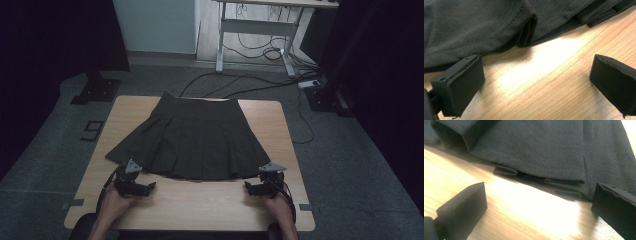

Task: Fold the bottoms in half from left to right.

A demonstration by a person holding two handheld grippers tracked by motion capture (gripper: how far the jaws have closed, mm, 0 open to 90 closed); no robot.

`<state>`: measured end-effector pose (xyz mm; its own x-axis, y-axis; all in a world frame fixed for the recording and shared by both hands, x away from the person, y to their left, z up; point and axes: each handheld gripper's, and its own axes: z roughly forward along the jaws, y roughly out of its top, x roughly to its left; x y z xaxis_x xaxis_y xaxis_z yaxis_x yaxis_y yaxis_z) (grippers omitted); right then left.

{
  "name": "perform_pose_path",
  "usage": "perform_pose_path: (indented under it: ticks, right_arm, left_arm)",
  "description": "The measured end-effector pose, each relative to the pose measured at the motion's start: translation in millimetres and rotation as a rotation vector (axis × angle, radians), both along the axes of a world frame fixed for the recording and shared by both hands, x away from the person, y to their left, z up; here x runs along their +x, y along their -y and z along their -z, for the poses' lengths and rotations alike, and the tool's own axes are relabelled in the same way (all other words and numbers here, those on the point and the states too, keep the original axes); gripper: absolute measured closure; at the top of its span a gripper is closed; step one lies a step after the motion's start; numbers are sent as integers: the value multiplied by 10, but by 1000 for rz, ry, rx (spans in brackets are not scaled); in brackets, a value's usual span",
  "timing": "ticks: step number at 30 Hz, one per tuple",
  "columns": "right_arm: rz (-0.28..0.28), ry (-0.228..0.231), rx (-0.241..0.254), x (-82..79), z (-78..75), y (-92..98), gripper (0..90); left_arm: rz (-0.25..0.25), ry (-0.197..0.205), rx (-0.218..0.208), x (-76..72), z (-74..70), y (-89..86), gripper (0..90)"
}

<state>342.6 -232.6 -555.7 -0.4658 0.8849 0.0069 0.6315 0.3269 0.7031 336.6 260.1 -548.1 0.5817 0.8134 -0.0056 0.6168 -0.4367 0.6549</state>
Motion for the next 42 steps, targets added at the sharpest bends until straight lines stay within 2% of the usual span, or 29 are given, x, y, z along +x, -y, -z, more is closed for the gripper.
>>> perform_pose_path:
  ticks: [9, 12, 14, 15, 16, 17, 18, 19, 20, 21, 24, 26, 27, 28, 31, 34, 35, 37, 40, 42]
  right_arm:
    - [-1, -2, -2, 2, -2, -1, 0]
    - [-3, -16, -7, 3, -14, -7, 0]
    - [-7, -33, -18, 2, -31, -12, 0]
    - [-6, -46, -25, -4, -47, -18, 9]
    - [-6, -46, -25, -4, -47, -18, 9]
    - [-12, -39, -49, -23, -95, -32, 32]
    - [-8, -28, -59, -33, -123, -39, 38]
    - [-8, -28, -59, -33, -123, -39, 38]
    - [-2, 8, -53, -56, -216, -62, 57]
    - [-2, 8, -53, -56, -216, -62, 57]
    - [-10, 47, -12, -74, -358, -130, 131]
    - [-20, 56, -1, -58, -417, -208, 154]
    - [-27, 50, 1, -41, -429, -241, 188]
    - [-35, 30, 3, -3, -430, -304, 256]
    - [-32, 6, -3, 55, -390, -363, 295]
    - [-24, -7, -9, 89, -348, -379, 327]
    - [-13, -12, -15, 102, -326, -380, 337]
    - [0, -22, -30, 126, -276, -375, 342]
    - [19, -47, -50, 158, -181, -351, 336]
    - [19, -43, -50, 168, -152, -343, 327]
  left_arm:
    - [1, 0, -2, 18, -1, -5, 0]
    - [-7, -3, 0, 20, -8, -3, 6]
    - [-13, -13, 5, 24, -37, -14, 42]
    - [-18, -18, 8, 25, -55, -25, 118]
    - [-23, -19, 10, 27, -74, -44, 118]
    - [-33, -11, 14, 35, -106, -78, 141]
    - [-50, 17, 20, 53, -178, -143, 142]
    - [-50, 17, 20, 53, -178, -143, 145]
    - [-75, 58, 18, 97, -277, -240, 148]
    - [-75, 58, 18, 97, -277, -240, 160]
    - [-120, 78, 16, 214, -375, -376, 193]
    - [-134, 79, 43, 330, -395, -437, 248]
    - [-137, 80, 56, 370, -396, -451, 271]
    - [-144, 74, 54, 473, -378, -479, 343]
    - [-156, 67, 58, 561, -338, -499, 397]
    - [-167, 32, 40, 641, -218, -540, 431]
    - [-161, 3, 43, 655, -169, -551, 438]
    - [-168, -12, -2, 648, -129, -592, 441]
    - [-186, -2, 0, 624, -119, -578, 436]
    - [-196, 1, -1, 611, -115, -558, 429]
